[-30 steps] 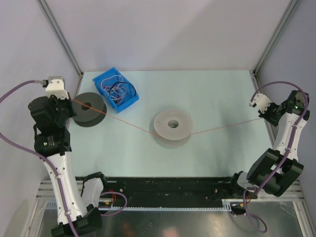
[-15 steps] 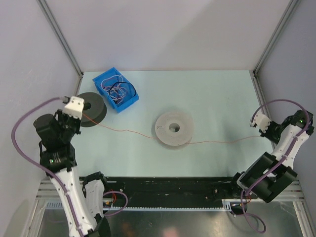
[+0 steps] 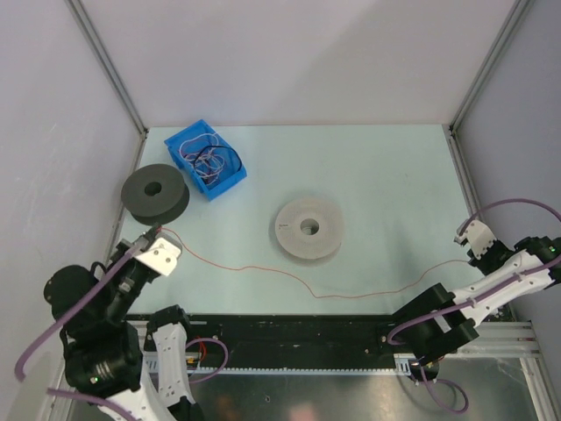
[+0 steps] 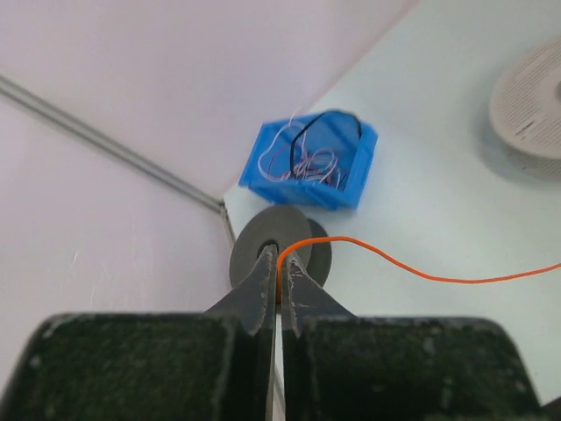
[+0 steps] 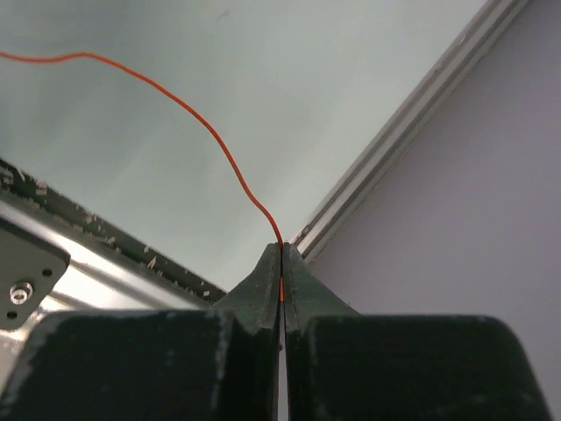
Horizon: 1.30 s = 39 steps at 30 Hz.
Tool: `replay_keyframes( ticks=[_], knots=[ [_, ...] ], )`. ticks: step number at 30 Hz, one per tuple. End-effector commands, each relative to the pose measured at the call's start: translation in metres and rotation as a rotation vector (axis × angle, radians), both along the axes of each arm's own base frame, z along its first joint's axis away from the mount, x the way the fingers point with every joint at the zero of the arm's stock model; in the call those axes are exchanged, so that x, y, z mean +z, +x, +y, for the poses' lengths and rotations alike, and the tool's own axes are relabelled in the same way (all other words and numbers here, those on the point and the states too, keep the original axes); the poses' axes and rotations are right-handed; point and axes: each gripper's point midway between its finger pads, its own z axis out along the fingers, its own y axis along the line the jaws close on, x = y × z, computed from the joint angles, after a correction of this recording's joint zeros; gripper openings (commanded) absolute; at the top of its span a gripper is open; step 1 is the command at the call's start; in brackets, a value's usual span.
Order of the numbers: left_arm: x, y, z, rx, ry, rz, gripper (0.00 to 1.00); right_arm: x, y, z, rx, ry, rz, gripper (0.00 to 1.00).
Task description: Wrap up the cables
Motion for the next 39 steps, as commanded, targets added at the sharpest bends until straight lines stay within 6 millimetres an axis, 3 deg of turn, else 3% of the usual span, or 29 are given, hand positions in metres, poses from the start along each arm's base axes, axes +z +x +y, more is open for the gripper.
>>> replay_keyframes(
  ticks=[1,4,7,10,12,16,24,31,39],
  knots=[
    [0.027,-0.017,-0.034,-0.140,-0.095,-0.002,0.00,0.035,0.021,0.042,0.381,-0.092,-0.200,0.00],
    [0.054,0.000,-0.022,-0.083,-0.191,0.022,0.00,0.067,0.045,0.050,0.360,-0.038,-0.332,0.00],
    [0.071,0.028,-0.003,0.000,-0.276,0.040,0.00,0.108,0.084,0.051,0.304,0.015,-0.465,0.00],
    [0.074,0.060,0.024,0.098,-0.328,0.062,0.00,0.147,0.131,0.052,0.229,0.046,-0.574,0.00],
    [0.067,0.080,0.044,0.176,-0.342,0.089,0.00,0.159,0.158,0.058,0.225,0.039,-0.614,0.00],
    [0.034,0.106,0.081,0.317,-0.318,0.166,0.00,0.163,0.207,0.048,0.179,-0.016,-0.653,0.00],
    [-0.059,0.113,0.130,0.444,-0.236,0.348,0.00,0.152,0.270,-0.006,0.049,-0.162,-0.712,0.00],
    [-0.125,0.102,0.183,0.525,-0.181,0.504,0.00,0.158,0.297,-0.034,0.000,-0.230,-0.797,0.00],
    [-0.177,0.077,0.227,0.578,-0.102,0.625,0.00,0.146,0.310,-0.044,-0.028,-0.226,-0.802,0.00]
  ],
)
